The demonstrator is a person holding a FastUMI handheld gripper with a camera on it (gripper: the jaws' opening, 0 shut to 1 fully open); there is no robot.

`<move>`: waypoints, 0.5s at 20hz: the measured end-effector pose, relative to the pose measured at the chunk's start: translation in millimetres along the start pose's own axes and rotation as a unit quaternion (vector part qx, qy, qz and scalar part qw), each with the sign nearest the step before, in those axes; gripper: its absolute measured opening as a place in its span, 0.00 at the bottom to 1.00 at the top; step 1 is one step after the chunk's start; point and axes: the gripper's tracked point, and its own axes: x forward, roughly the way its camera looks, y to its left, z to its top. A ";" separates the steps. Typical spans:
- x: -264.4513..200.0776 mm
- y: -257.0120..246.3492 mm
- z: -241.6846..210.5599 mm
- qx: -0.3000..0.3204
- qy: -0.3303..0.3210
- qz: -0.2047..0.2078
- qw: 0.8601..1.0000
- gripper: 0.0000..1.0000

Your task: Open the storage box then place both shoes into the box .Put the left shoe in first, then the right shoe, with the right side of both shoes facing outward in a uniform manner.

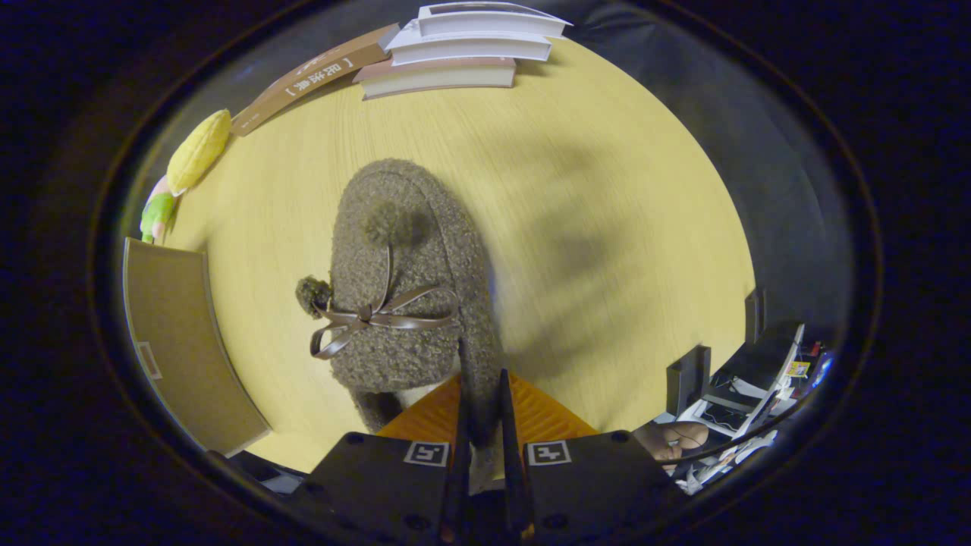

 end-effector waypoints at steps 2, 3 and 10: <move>1.0 2.5 -0.7 -0.017 0.001 -0.003 1.000 0.23; 1.8 2.1 -0.1 -0.026 0.002 -0.005 1.000 0.23; -1.1 2.6 -4.4 -0.027 -0.009 -0.019 0.999 0.12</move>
